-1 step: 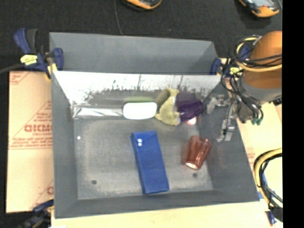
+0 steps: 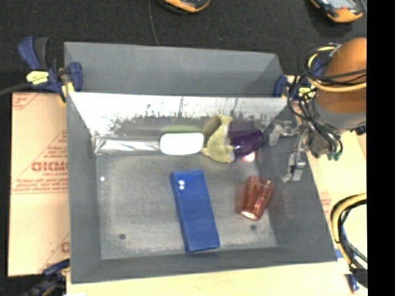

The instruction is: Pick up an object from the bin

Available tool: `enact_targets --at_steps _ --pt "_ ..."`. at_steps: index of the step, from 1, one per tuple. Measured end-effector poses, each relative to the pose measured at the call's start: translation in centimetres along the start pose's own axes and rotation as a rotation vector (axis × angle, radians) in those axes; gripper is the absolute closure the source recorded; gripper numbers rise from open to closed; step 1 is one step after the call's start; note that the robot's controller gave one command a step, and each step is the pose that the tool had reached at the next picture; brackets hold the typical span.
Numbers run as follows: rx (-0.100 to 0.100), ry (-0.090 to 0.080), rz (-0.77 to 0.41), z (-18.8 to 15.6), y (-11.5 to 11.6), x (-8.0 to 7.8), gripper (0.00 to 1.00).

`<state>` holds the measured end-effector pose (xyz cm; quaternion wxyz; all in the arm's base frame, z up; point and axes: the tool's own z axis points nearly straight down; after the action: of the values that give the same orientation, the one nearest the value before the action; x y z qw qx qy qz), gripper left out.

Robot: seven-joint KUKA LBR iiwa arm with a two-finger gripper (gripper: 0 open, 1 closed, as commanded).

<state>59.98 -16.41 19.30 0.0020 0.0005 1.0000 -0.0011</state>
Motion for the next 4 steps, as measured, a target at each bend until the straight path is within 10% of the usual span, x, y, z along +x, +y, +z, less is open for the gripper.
enact_targets --at_steps 2,3,4 --pt "0.003 -0.007 0.041 9.3 0.6 4.4 0.0" --pt "-0.002 0.0 0.074 12.4 0.8 3.8 0.0" --pt "0.006 -0.013 0.041 12.0 0.8 4.9 1.0"
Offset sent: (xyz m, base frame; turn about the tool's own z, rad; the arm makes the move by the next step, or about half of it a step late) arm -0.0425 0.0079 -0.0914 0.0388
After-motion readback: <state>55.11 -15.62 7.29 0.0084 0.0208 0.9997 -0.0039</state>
